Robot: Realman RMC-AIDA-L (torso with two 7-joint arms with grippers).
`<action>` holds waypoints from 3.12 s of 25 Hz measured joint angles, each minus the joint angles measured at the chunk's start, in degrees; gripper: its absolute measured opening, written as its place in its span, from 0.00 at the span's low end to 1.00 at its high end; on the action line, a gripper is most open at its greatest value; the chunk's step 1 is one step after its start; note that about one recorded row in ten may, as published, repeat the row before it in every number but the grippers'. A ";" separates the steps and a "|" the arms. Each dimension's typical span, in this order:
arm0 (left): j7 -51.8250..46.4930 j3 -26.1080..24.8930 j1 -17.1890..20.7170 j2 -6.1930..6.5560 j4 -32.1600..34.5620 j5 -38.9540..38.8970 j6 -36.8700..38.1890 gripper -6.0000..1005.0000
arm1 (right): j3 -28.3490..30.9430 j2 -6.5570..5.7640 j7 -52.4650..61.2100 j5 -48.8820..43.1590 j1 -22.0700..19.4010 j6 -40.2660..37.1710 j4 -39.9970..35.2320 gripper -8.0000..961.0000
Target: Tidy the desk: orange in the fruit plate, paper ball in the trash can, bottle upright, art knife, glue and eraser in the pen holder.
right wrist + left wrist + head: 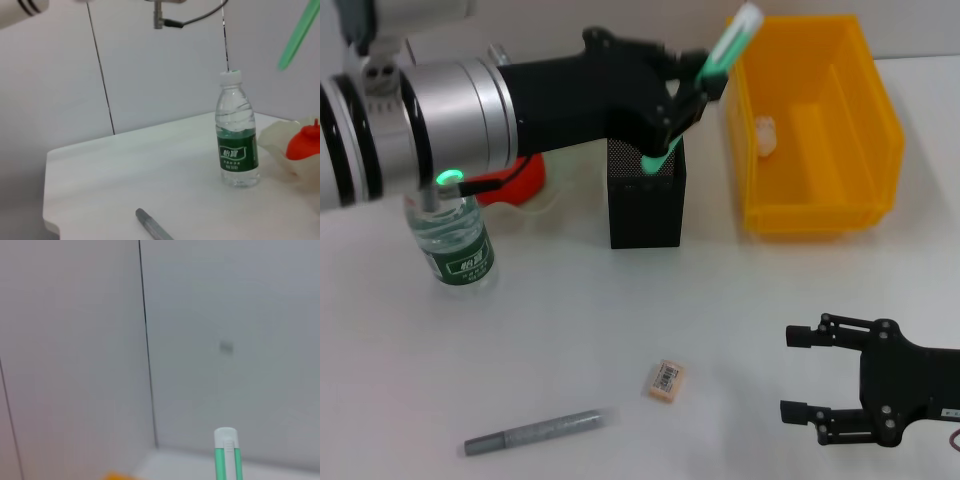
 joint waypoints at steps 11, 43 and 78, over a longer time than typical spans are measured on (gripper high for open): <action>39.07 11.25 -4.86 -0.37 -22.32 -34.91 -13.71 0.21 | -0.01 0.00 0.03 0.05 0.10 0.03 0.00 0.83; 85.80 17.69 -15.64 -0.39 -51.15 -74.29 -8.13 0.24 | -0.26 0.59 0.56 -0.32 1.60 0.52 0.00 0.83; 61.69 11.22 -3.47 2.12 -44.77 -64.57 21.31 0.81 | 2.83 -0.48 5.45 -0.01 1.28 -1.86 -0.98 0.83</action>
